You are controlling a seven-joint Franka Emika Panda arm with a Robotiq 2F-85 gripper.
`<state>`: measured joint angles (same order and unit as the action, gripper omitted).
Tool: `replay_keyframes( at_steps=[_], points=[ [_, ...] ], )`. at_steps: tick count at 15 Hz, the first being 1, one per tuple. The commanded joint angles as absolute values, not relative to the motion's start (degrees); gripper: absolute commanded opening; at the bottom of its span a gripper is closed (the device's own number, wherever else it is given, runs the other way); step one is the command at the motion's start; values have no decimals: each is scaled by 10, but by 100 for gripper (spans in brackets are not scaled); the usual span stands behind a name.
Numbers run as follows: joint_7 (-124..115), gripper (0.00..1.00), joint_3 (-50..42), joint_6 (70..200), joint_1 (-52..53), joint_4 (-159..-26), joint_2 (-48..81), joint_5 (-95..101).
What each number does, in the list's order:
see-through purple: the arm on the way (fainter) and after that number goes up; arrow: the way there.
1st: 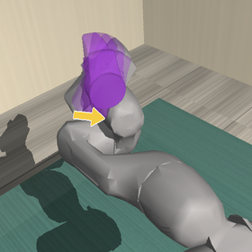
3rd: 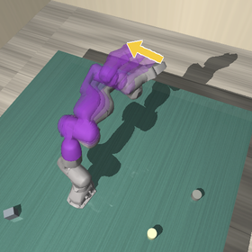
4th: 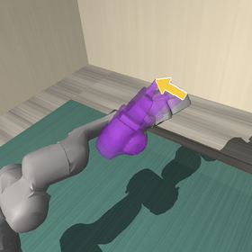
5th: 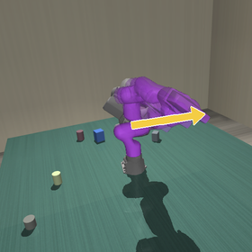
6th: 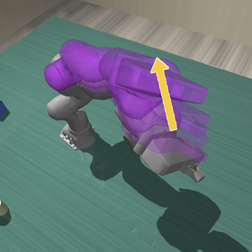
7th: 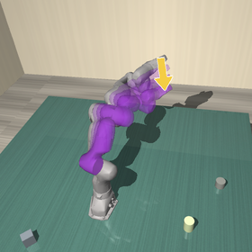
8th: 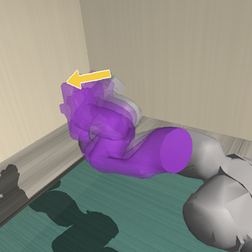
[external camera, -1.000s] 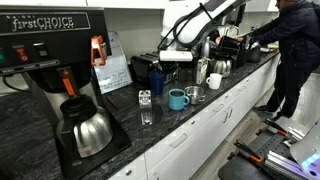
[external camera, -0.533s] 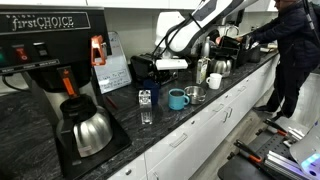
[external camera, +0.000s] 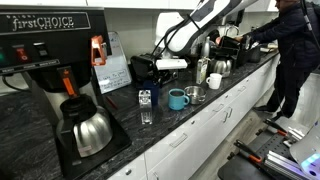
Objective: Move the deep blue cup to the left.
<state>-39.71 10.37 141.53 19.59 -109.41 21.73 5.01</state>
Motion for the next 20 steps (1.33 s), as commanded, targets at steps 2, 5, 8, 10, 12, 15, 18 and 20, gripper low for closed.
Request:
replay_keyframes(
  at_steps=[2, 5, 8, 10, 12, 15, 18, 20],
  points=[
    [-381, 66, 94, 1400, 197, -1082, 212, 32],
    [-380, 86, 90, 1404, 193, -1084, 198, 29],
    [-394, 82, 84, 1413, 199, -1081, 201, 40],
    [-394, 93, 84, 1412, 198, -1082, 198, 39],
    [-394, 94, 84, 1412, 198, -1083, 198, 39],
    [-394, 94, 84, 1412, 198, -1083, 198, 39],
    [-394, 94, 84, 1412, 198, -1083, 198, 39],
    [-394, 94, 84, 1412, 198, -1083, 198, 39]
  ],
)
